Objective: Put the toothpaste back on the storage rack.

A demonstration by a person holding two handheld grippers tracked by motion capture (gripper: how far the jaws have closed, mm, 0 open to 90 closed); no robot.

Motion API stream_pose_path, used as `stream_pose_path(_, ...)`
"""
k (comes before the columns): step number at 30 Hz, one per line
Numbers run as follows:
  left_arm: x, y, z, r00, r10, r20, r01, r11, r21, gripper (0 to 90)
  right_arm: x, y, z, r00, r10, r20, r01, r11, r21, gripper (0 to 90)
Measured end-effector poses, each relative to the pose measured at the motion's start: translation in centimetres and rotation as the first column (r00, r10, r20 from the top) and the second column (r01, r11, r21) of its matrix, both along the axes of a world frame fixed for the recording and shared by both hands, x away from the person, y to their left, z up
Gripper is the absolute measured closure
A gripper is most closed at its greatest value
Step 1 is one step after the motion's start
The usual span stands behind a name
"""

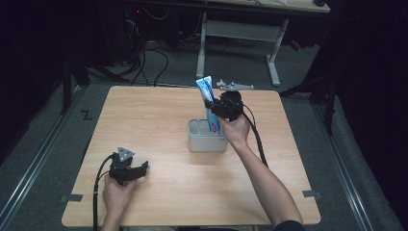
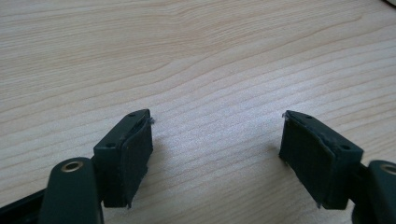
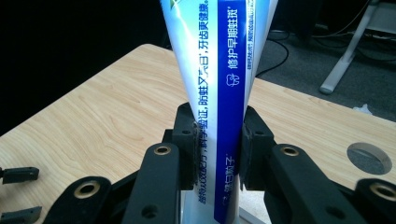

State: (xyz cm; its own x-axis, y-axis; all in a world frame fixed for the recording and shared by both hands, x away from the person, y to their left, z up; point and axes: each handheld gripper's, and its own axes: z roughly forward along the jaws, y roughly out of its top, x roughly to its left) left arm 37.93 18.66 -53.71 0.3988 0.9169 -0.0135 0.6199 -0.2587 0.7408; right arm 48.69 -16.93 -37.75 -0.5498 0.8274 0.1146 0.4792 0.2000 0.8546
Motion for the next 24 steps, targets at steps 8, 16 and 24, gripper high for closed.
stream_pose_path(8, 0.0, 0.0, 0.0, 1.0, 0.0, 0.0, 0.0, 1.0, 0.0, 25.7, -0.2, 0.05, -0.44, 0.9999, 0.008, -0.007, -0.008, 1.0, -0.006, 72.8)
stream_pose_path(16, 0.0, 0.0, 0.0, 1.0, 0.0, 0.0, 0.0, 1.0, 0.0, 25.7, -0.35, 0.19, -0.71, 0.9999, 0.011, -0.013, -0.012, 0.9997, -0.022, 72.7)
stream_pose_path(24, 0.0, 0.0, 0.0, 1.0, 0.0, 0.0, 0.0, 1.0, 0.0, 25.7, -0.44, 0.09, -1.01, 0.9998, 0.01, -0.02, -0.011, 0.9994, -0.032, 72.6)
